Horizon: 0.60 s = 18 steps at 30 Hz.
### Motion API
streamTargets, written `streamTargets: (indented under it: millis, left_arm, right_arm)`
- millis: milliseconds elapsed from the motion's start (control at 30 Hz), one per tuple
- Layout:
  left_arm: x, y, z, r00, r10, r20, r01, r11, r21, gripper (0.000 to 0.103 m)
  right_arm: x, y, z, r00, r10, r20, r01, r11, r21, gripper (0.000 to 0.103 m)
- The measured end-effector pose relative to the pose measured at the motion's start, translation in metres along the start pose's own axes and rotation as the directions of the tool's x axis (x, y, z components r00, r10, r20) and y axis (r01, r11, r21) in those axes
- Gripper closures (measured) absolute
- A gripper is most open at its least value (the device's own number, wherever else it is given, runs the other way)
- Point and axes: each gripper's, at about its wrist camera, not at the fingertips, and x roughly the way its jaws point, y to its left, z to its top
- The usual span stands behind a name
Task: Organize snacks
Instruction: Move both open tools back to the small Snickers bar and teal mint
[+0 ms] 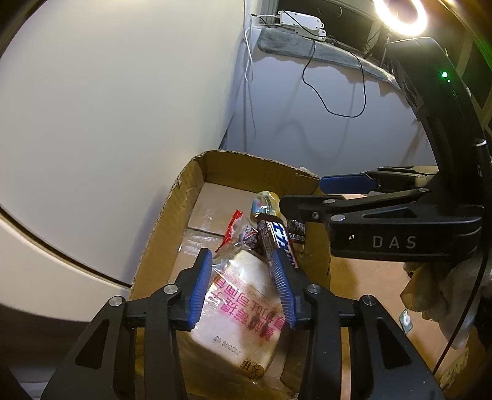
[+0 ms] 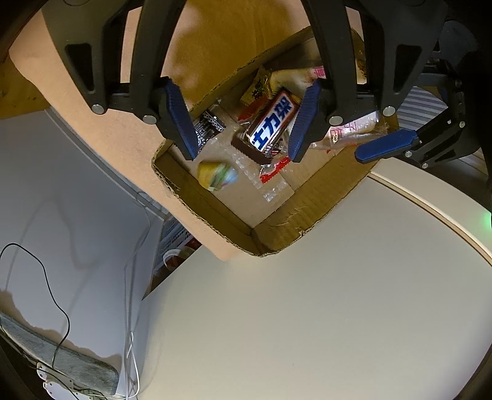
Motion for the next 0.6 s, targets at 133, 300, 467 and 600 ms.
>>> streamTargets:
  millis: [133,300,467,600]
  left_arm:
    - [-0.005,-0.005,-0.002,1.0,-0.001,0.006,0.001,1.0,0.006,0.063]
    - [-0.013,-0.014,-0.002,1.0,-0.008,0.018,0.008,1.0,0.021,0.063]
    - [-0.021,-0.028,-0.001,0.999,-0.026,0.029,0.025,0.999,0.036,0.063]
    - [-0.025,-0.043,-0.004,0.998,-0.053,0.032,0.051,0.997,0.053,0.063]
  right_arm:
    - [-0.009,-0.002,-0.003,1.0,-0.008,0.009,0.008,1.0,0.004,0.039]
    - [-0.022,-0.009,-0.009,1.0,-0.021,0.023,0.021,1.0,0.015,0.039]
    - [-0.043,-0.022,-0.024,0.998,-0.056,0.038,0.055,0.998,0.037,0.039]
    - [-0.067,-0.04,-0.041,0.995,-0.086,0.056,0.081,0.994,0.073,0.039]
